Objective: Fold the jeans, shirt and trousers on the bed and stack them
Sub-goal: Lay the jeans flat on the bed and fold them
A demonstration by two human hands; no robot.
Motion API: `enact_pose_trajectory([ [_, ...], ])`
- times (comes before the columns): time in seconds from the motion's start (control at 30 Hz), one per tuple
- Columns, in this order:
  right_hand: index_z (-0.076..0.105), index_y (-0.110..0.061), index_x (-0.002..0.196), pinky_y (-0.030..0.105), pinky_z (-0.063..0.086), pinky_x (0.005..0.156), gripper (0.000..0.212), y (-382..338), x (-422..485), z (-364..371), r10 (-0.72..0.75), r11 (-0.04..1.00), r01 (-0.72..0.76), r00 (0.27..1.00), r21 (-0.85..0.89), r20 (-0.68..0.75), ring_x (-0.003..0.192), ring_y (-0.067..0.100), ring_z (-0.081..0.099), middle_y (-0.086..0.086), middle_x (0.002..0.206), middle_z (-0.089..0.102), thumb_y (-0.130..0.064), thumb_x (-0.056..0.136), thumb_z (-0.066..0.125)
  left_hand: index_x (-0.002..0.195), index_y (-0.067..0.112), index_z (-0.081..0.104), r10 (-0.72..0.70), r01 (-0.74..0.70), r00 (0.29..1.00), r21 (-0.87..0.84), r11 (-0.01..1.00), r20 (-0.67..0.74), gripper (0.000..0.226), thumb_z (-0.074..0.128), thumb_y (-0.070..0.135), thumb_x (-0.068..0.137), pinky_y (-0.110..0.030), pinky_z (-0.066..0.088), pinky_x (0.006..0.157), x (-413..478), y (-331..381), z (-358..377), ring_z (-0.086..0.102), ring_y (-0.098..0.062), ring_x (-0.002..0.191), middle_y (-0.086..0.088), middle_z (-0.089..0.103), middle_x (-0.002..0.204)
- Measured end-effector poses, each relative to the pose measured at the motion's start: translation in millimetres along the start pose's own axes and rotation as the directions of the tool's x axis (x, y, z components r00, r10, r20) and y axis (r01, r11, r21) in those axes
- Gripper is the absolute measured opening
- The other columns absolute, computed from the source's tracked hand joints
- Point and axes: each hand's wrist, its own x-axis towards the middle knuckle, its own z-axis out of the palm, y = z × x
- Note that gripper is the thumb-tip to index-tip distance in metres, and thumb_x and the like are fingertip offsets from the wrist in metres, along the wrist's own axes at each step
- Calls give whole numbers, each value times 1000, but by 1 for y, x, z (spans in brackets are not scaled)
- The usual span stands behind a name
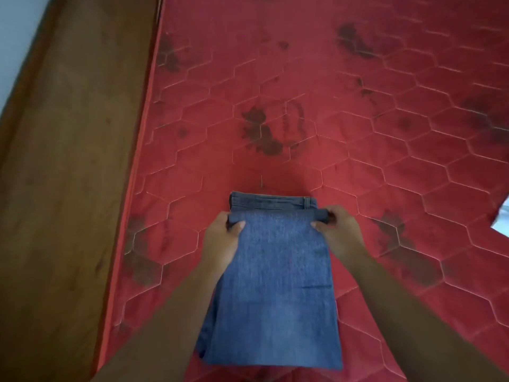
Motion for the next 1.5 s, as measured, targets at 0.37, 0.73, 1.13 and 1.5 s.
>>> enact_pose_trajectory([
  [0.37, 55, -12, 114, 27, 43, 75, 27, -2, 61, 26, 90, 995, -92, 993, -27, -70, 90, 16, 53, 3, 104, 59, -15, 88, 59, 89, 8, 53, 29, -25, 998, 67, 997, -55, 8, 51, 15, 92, -19, 36, 57, 68, -10, 26, 48, -13, 70, 2, 54, 76],
  [0.73, 59, -13, 103, 34, 45, 83, 36, -4, 30, 57, -118, 934, 100, 993, -343, -31, 100, 16, 49, 0, 107, 51, -40, 80, 65, 91, 6, 56, 106, -100, 993, 98, 990, -49, 15, 55, 21, 91, -12, 37, 53, 70, -17, 28, 49, -14, 67, -2, 56, 75],
  [1.13, 55, -11, 81, 16, 38, 39, 14, -10, 34, 18, 158, 749, -116, 987, 653, -6, 39, 3, 43, 4, 62, 55, -2, 90, 52, 89, 5, 52, 62, -65, 995, -34, 997, -76, 13, 53, 18, 92, -22, 37, 60, 56, -13, 24, 45, -14, 69, -3, 51, 76],
  [1.5, 67, -7, 96, 38, 50, 75, 17, 94, 14, -66, 437, 892, -445, 815, 72, -379, 76, 28, 61, 12, 83, 66, -12, 84, 56, 112, 10, 52, -61, 60, 997, -32, 998, -45, 23, 55, 20, 91, -31, 43, 81, 47, -10, 24, 56, -19, 96, 1, 57, 101],
])
